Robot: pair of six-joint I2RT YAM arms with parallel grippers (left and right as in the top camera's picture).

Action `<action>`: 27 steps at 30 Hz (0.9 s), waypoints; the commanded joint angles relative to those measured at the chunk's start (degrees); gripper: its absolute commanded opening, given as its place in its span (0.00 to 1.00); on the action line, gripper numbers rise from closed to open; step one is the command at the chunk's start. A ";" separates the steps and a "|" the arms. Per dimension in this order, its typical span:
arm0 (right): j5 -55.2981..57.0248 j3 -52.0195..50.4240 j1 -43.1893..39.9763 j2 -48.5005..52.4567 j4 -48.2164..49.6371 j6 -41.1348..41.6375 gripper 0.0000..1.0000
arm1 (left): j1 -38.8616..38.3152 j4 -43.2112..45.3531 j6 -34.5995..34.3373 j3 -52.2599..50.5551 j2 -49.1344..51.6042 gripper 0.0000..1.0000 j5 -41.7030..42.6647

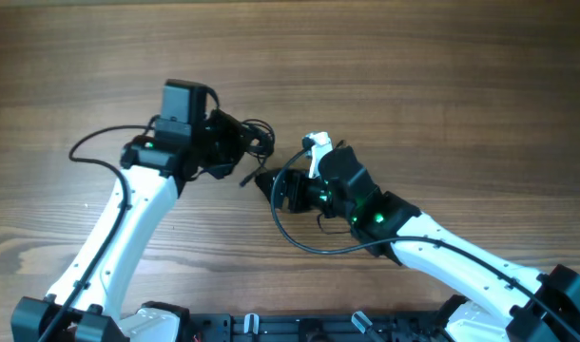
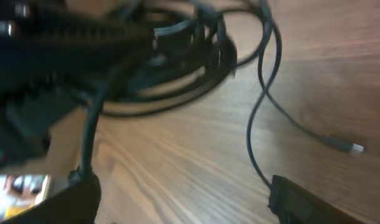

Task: Untangle cables

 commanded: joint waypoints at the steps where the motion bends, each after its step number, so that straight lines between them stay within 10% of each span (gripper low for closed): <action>1: 6.38 0.61 0.20 0.20 0.72 4.00 0.74 | -4.11 0.46 -6.78 0.00 0.17 0.04 -6.03; 9: 4.42 0.61 0.17 0.20 3.52 1.38 0.47 | -7.48 2.58 -9.46 0.00 0.17 0.04 -12.04; 12: 3.15 0.61 0.17 0.20 3.13 0.76 0.75 | -7.39 1.40 -9.05 0.00 0.17 0.04 -20.52; 17: 1.90 0.61 0.20 0.20 3.65 7.15 0.78 | -7.72 0.66 -2.89 0.00 0.17 0.04 -24.28; 27: -0.74 0.61 0.20 2.47 7.63 6.08 0.34 | -12.41 0.92 -3.08 0.00 0.17 0.04 -21.79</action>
